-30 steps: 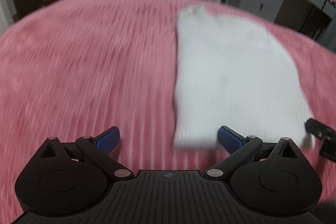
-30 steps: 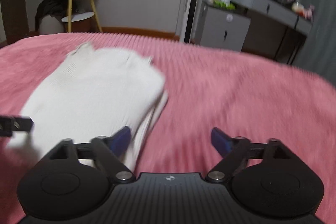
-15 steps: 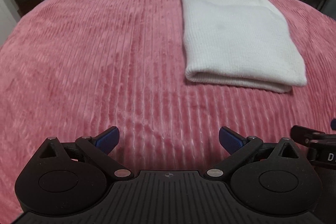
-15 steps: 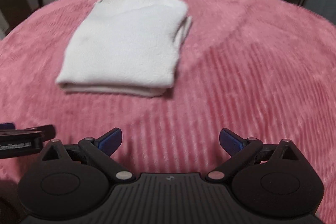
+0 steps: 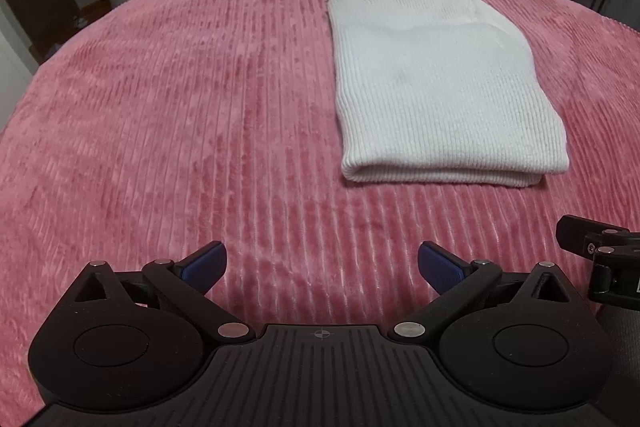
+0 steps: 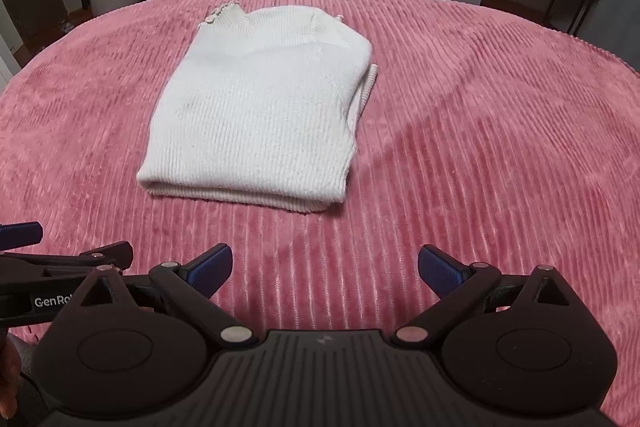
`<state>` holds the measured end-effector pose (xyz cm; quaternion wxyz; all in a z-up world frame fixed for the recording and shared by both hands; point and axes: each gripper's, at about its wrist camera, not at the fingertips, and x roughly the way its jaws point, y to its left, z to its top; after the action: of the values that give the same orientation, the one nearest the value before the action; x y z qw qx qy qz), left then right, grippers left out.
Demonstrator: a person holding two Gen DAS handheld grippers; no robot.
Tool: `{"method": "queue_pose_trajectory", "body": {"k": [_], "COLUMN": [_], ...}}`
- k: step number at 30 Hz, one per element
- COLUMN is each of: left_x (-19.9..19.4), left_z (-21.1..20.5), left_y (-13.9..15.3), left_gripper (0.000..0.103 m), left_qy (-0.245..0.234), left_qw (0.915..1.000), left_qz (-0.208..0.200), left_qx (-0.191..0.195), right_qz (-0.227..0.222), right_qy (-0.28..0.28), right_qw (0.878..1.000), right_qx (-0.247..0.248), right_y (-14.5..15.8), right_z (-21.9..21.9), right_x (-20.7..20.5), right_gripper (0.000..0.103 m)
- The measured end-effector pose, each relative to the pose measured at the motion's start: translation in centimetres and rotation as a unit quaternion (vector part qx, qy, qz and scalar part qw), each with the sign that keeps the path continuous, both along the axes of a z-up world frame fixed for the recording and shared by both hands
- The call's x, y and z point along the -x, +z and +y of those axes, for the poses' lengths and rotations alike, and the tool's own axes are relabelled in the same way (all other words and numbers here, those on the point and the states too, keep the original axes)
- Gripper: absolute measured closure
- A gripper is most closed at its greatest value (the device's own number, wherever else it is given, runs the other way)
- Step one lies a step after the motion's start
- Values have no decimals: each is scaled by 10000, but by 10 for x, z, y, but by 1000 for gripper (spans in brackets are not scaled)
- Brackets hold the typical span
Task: Fold small clothes
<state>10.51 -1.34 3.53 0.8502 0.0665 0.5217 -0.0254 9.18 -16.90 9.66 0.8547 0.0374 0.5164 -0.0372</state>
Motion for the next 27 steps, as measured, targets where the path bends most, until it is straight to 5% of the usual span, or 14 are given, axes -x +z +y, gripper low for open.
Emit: {"method": "queue_pose_trajectory", "body": {"k": [27], "left_x": [-3], "left_z": [-4], "left_y": [2], "left_gripper": [0], "left_qy": [-51], "left_qw": [10000], "left_qz": [-49], "left_qx": [45], "right_qz": [-57], "right_qy": [51], "right_qw": [10000], "right_qx": [-54], "right_y": [-2], "right_z": [-1], "right_x": [-4], "right_gripper": [4]}}
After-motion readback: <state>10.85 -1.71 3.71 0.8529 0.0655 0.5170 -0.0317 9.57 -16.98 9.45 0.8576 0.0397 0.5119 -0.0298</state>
